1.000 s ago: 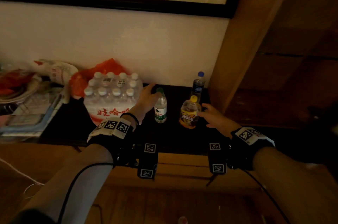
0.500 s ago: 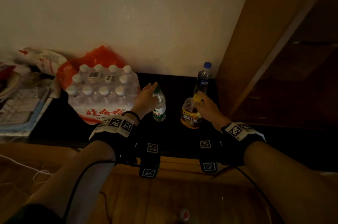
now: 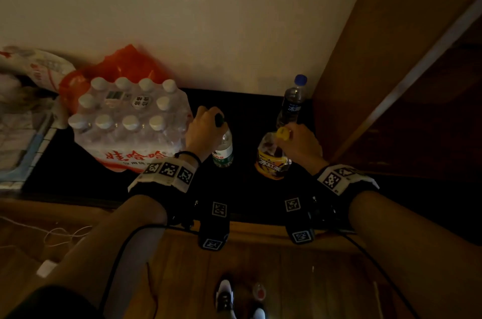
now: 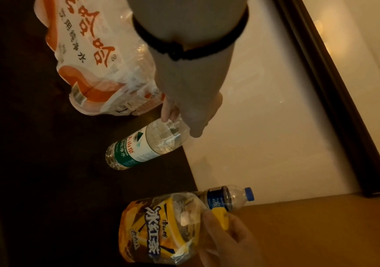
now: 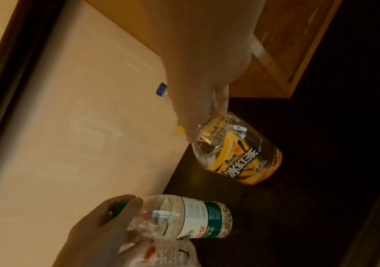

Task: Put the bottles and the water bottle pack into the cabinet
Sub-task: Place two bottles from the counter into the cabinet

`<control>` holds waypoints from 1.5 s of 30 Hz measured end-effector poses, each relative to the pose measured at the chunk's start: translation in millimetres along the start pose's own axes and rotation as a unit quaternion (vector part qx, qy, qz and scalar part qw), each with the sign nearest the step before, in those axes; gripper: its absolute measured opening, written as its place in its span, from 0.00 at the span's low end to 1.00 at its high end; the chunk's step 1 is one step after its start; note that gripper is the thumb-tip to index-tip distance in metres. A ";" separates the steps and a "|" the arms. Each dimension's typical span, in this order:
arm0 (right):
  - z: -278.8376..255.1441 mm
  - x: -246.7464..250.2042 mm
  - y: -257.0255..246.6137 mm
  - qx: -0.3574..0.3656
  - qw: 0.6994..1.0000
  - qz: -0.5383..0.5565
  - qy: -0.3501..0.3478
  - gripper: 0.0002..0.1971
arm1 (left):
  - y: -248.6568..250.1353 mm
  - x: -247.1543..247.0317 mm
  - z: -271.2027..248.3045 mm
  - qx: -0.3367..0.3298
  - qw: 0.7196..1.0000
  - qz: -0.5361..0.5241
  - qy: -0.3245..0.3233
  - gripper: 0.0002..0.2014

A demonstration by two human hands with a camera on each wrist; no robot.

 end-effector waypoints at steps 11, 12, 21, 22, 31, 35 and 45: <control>3.5 -23.6 -9.9 -0.059 0.998 0.007 0.021 0.17 | -4.8 -12.6 22.0 -0.090 0.995 0.043 -0.025 0.14; -1.1 -25.9 -9.3 -0.058 0.998 0.021 0.033 0.17 | -4.7 -12.8 21.1 -0.099 0.994 0.048 -0.022 0.13; -36.4 0.3 11.6 -0.049 0.995 0.070 0.048 0.21 | 17.3 -2.8 1.8 -0.297 0.946 0.109 -0.065 0.10; -42.0 6.6 15.6 -0.054 0.994 0.080 0.048 0.23 | 26.0 -4.8 -2.5 -0.316 0.937 0.130 -0.073 0.10; -95.8 101.3 65.6 -0.106 0.982 0.114 0.106 0.15 | 148.7 -26.5 -35.9 -0.418 0.876 0.167 -0.174 0.11; -111.6 154.0 97.5 -0.131 0.978 0.099 0.130 0.17 | 221.8 -48.2 -65.8 -0.470 0.855 0.128 -0.177 0.11; -84.2 299.6 157.4 -0.127 0.973 0.080 0.173 0.10 | 380.4 -86.8 -53.9 -0.421 0.895 0.023 -0.146 0.08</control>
Point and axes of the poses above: each hand's wrist, its own z-axis towards the middle knuckle, its own x-axis out of the back of the hand, y = z × x, the point moved 3 cm from there along z, towards the middle knuckle, and after that the axes turned 14 degrees about z, right-handed, at the moved point
